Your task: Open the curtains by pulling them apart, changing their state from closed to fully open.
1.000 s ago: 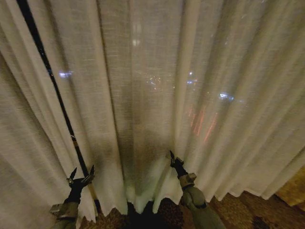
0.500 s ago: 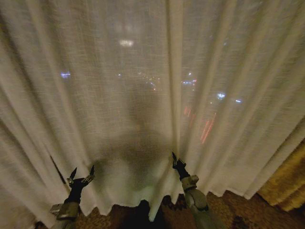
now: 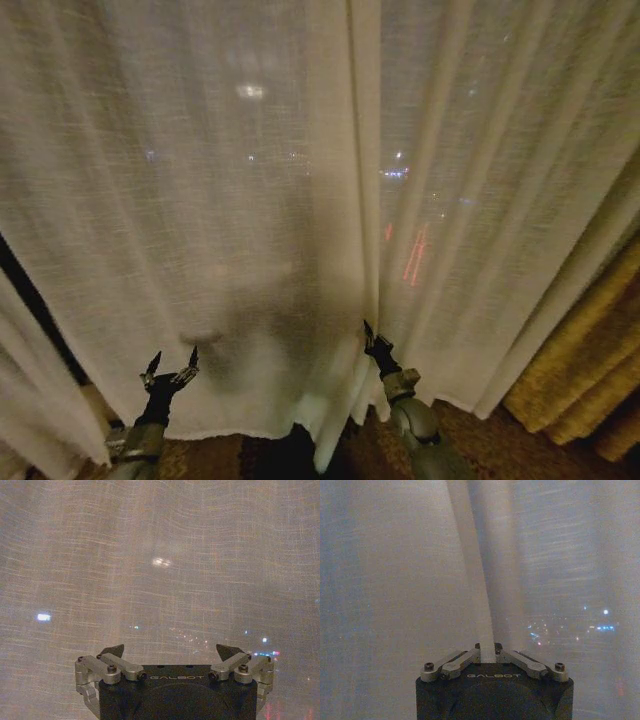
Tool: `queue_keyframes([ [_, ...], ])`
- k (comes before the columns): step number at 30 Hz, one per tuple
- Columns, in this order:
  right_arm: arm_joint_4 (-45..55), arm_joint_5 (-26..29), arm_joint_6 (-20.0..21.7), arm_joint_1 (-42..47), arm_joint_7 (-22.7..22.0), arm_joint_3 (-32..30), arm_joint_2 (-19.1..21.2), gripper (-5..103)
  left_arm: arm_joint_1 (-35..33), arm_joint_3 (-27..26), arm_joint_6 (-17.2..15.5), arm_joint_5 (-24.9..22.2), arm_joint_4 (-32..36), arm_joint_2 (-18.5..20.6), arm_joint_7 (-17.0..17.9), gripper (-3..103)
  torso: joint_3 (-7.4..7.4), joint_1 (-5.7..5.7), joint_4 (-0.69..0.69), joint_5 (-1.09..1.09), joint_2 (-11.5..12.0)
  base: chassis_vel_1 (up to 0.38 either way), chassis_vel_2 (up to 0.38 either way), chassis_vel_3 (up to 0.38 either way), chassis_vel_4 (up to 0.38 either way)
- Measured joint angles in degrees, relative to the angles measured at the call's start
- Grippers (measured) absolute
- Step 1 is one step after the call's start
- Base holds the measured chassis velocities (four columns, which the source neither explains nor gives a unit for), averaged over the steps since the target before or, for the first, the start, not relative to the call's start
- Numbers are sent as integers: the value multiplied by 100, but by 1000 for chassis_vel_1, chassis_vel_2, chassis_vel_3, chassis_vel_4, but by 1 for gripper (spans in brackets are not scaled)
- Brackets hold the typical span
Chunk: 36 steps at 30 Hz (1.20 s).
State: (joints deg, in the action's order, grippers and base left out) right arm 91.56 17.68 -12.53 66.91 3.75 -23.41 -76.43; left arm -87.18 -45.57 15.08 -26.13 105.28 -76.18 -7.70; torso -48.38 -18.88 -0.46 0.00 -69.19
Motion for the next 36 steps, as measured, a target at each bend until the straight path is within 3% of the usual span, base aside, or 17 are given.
queue_keyframes([
  [36, 27, 84, -56, 110, 67, -140, 109, 0, 0, -1, 0, 0, 0, 0, 0, 100, 1, 1, 1, -1, 0, -357, -356, 354, 355],
])
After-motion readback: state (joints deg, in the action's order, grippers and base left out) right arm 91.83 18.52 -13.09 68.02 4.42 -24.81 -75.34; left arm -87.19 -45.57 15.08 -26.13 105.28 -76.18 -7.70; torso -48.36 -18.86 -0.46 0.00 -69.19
